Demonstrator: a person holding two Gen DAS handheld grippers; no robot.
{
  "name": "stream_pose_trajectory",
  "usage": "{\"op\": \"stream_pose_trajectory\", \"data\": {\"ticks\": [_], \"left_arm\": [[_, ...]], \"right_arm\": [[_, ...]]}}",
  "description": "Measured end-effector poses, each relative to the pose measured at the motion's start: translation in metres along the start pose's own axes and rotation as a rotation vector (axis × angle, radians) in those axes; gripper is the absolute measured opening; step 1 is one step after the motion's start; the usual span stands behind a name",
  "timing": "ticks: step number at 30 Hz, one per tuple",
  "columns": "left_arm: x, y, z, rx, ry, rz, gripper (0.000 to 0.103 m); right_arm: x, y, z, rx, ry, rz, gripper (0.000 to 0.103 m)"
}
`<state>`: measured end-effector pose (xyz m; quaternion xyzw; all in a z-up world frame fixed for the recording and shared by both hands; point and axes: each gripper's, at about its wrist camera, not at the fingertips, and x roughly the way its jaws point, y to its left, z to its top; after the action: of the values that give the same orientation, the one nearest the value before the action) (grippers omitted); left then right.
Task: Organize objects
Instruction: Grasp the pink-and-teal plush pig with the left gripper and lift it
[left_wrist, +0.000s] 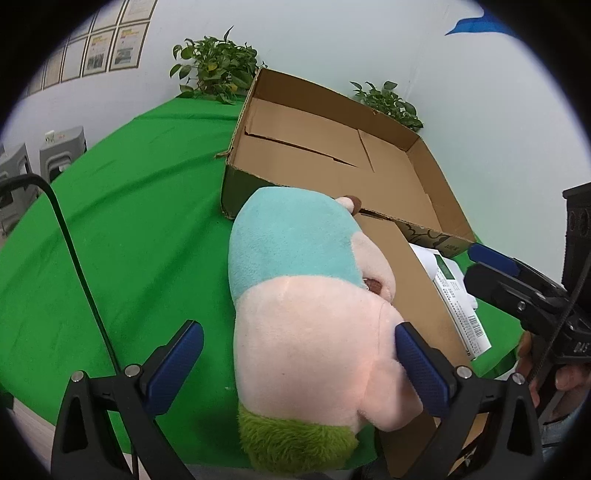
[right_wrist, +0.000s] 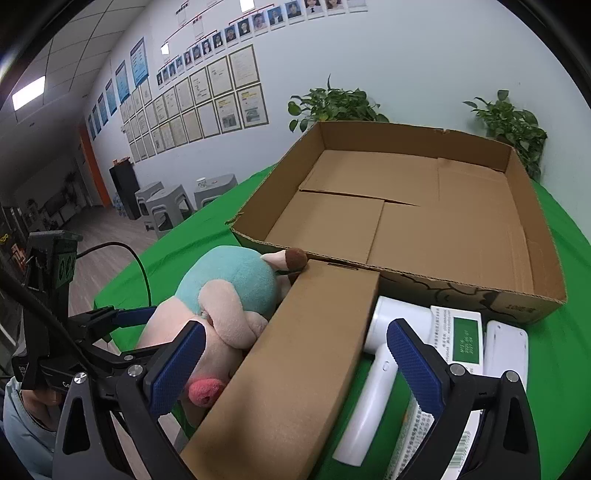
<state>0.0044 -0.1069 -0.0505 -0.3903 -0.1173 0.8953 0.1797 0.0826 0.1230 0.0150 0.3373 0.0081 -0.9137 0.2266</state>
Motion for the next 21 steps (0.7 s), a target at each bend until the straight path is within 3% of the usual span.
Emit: {"op": "stream_pose_trajectory", "data": {"ticks": [6,14,21], "left_arm": [[0.004,0.004,-0.006,-0.013,0.051,-0.114,0.088],[-0.003,0.015,-0.016,-0.042,0.039,-0.147,0.075],[-0.016,0.033,-0.021,-0.107,0.021,-0.158,0.067]], "right_arm": [[0.022,0.009,0.017,-0.053,0.023,-0.009,0.099],[0.064,0.036,0.036,-0.120,0.085,0.043,0.099],[0.097,0.055,0.039,-0.070,0.168,0.147,0.099]]}}
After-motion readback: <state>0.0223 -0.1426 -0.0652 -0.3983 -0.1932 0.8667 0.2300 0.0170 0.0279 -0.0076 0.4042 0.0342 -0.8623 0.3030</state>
